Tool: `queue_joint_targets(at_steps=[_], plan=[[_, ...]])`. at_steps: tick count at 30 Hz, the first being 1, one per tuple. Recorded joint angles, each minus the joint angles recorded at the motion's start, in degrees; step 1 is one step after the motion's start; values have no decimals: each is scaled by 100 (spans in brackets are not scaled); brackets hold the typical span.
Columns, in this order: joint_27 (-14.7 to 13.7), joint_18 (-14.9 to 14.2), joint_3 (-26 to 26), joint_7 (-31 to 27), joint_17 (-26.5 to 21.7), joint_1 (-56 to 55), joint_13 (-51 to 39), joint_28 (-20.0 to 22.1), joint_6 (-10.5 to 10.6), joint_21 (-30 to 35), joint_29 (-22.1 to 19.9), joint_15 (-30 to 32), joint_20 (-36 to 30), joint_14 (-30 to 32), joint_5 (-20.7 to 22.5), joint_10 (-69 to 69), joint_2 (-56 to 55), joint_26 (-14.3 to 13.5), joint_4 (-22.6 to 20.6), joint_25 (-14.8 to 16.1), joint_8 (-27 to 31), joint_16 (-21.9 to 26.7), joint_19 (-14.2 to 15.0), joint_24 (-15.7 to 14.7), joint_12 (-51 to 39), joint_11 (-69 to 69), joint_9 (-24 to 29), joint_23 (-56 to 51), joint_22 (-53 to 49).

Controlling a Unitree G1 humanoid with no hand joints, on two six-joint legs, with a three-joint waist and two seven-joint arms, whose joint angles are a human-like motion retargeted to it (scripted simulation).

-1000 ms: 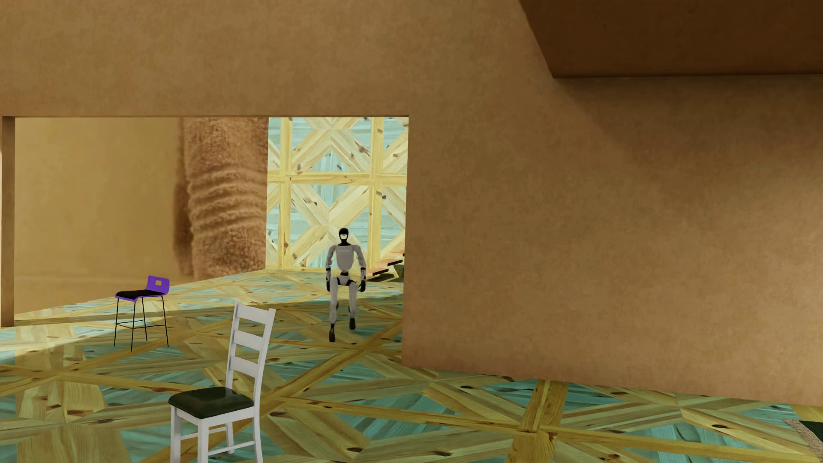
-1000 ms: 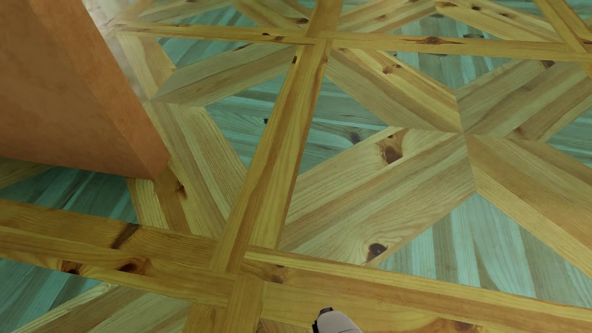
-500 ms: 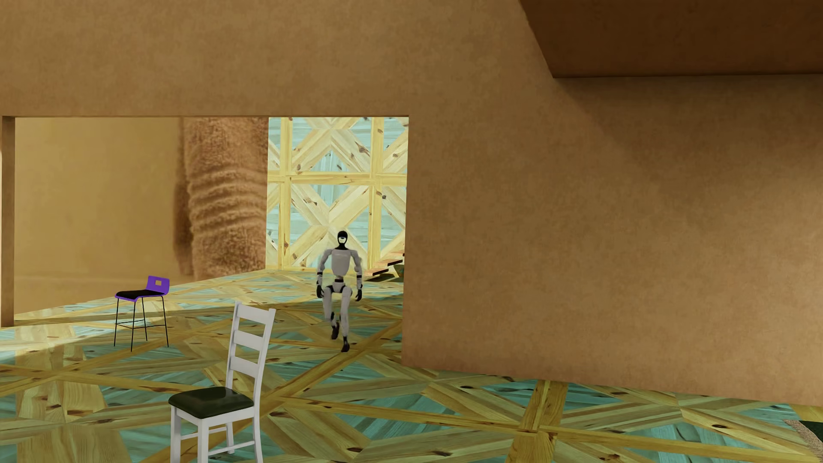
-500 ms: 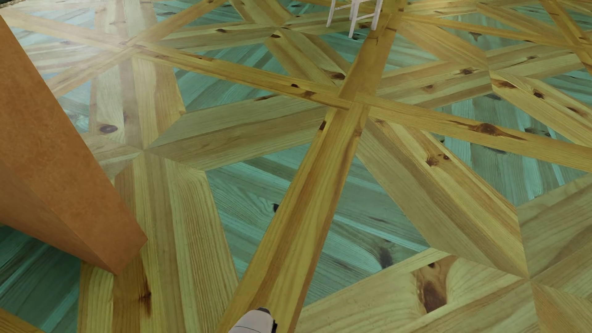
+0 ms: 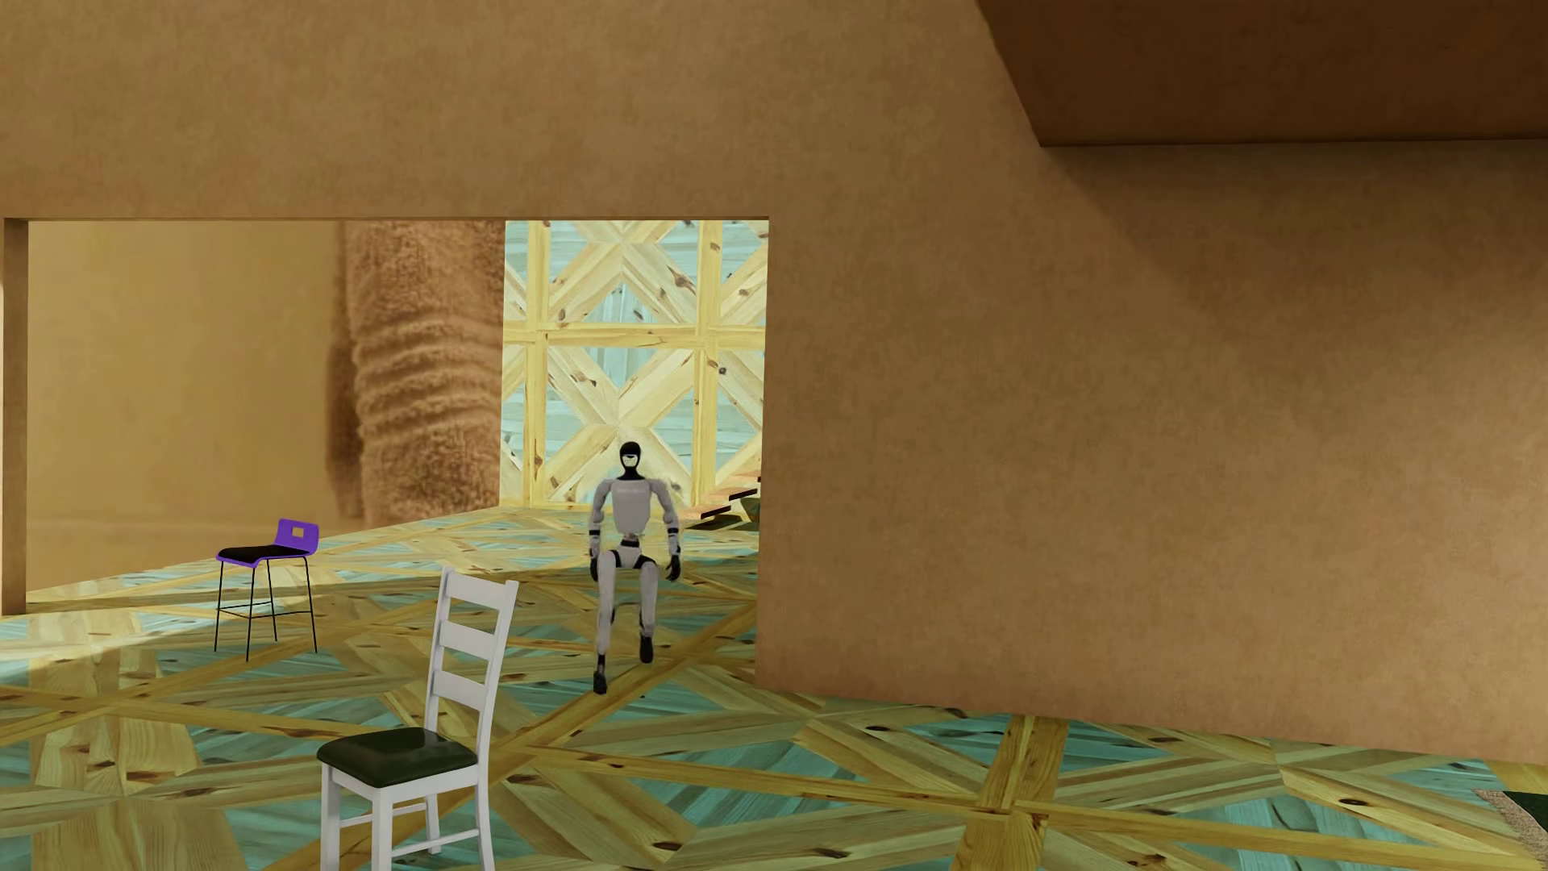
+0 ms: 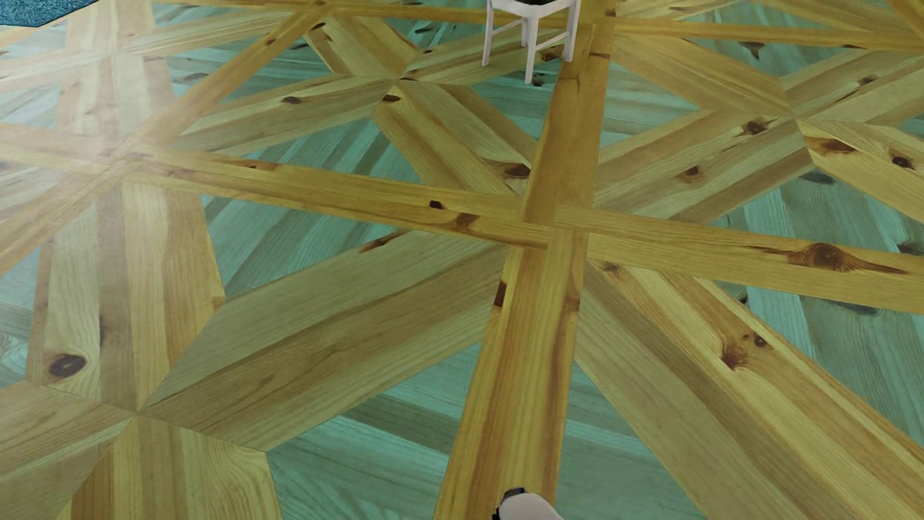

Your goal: Avoid the corner

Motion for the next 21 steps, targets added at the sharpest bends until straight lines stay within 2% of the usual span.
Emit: queue_joint_targets(at_steps=[1,2,3,4,5,7,9,10,11,12,13,14,15,16,17,18,19,20,21], plan=[[0,0,160,0,-33,-426,-59,0,132,-103,0,188,-339,825,187,1085,147,0,75,0,0,-6,0,0,53,440,-10,206,413],[0,0,331,0,-68,-1241,-179,0,250,-219,0,25,-364,861,503,2385,343,0,166,0,0,-2,0,0,219,573,-44,202,421],[0,0,599,0,-21,-1802,-310,0,310,-541,0,-253,-561,25,659,3319,930,0,153,0,0,9,0,0,286,456,103,290,482],[0,0,962,0,-60,-2429,-481,0,246,-547,0,-686,-700,-766,695,3769,1588,0,-29,0,0,34,0,0,384,101,142,199,497],[0,0,1322,0,-146,-3040,-629,0,184,-485,0,-1122,-802,-1122,701,3805,2232,0,-173,0,0,62,0,0,535,-229,156,22,549],[0,0,2065,0,-304,-3828,-734,0,-10,-769,0,-2049,-829,-1175,474,2510,3570,0,-410,0,0,143,0,0,835,-977,226,-690,834],[0,0,2557,0,-418,-4393,-959,0,-85,-1037,0,-3244,-853,-952,268,496,4587,0,-317,0,0,240,0,0,1076,-1253,139,-1335,1066],[0,0,2724,0,-446,-4543,-1150,0,-52,-1141,0,-3576,-831,-961,261,-660,4866,0,-213,0,0,269,0,0,1168,-1165,26,-1530,1212],[0,0,2835,0,-480,-4576,-1301,0,-20,-1298,0,-3722,-886,-354,224,-1393,5104,0,-167,0,0,275,0,0,1241,-1160,-59,-1700,1368],[0,0,2826,0,-476,-4757,-1427,0,23,-1405,0,-3593,-863,2417,237,-3705,5231,0,-148,0,0,277,0,0,1310,-1260,-166,-1779,1500],[0,0,2780,0,-460,-4937,-1427,0,49,-1519,0,-3174,-891,-57,146,-1451,5445,0,-230,0,0,270,0,0,1346,-1159,-113,-1845,1670],[0,0,2740,0,-389,-5009,-1312,0,19,-1654,0,-2470,-1007,-1223,-12,-713,5589,0,-355,0,0,284,0,0,1330,-706,-59,-1767,1851],[0,0,2640,0,-259,-5249,-1211,0,-56,-1694,0,-1556,-873,-1068,-253,8,5239,0,-458,0,0,246,0,0,1342,311,-124,-1482,1914],[0,0,2531,0,-172,-5035,-1093,0,-104,-1631,0,-977,-956,-1330,-498,669,4917,0,-769,0,0,236,0,0,1193,1659,47,-1005,2012],[0,0,2406,0,-190,-4688,-1030,0,-12,-1445,0,-936,-1116,-1572,-456,689,4167,0,-1004,0,0,221,0,0,996,3341,112,-607,1880],[0,0,2200,0,-228,-4201,-993,0,43,-1081,0,-1212,-1180,-1529,-466,404,3387,0,-1299,0,0,189,0,0,858,4643,146,-263,1551],[0,0,1786,0,-269,-3605,-854,0,200,-720,0,-1305,-1084,-1312,-364,29,2737,0,-1428,0,0,135,0,0,811,5203,163,-55,1125],[0,0,1494,0,-203,-2877,-594,0,307,-756,0,-1177,-974,-1134,-242,-439,2146,0,-1490,0,0,96,0,0,698,5126,174,151,688],[0,0,1100,0,-191,-2304,-408,0,389,-588,0,-783,-890,-903,-127,-860,1567,0,-1481,0,0,56,0,0,583,4503,161,239,353]])
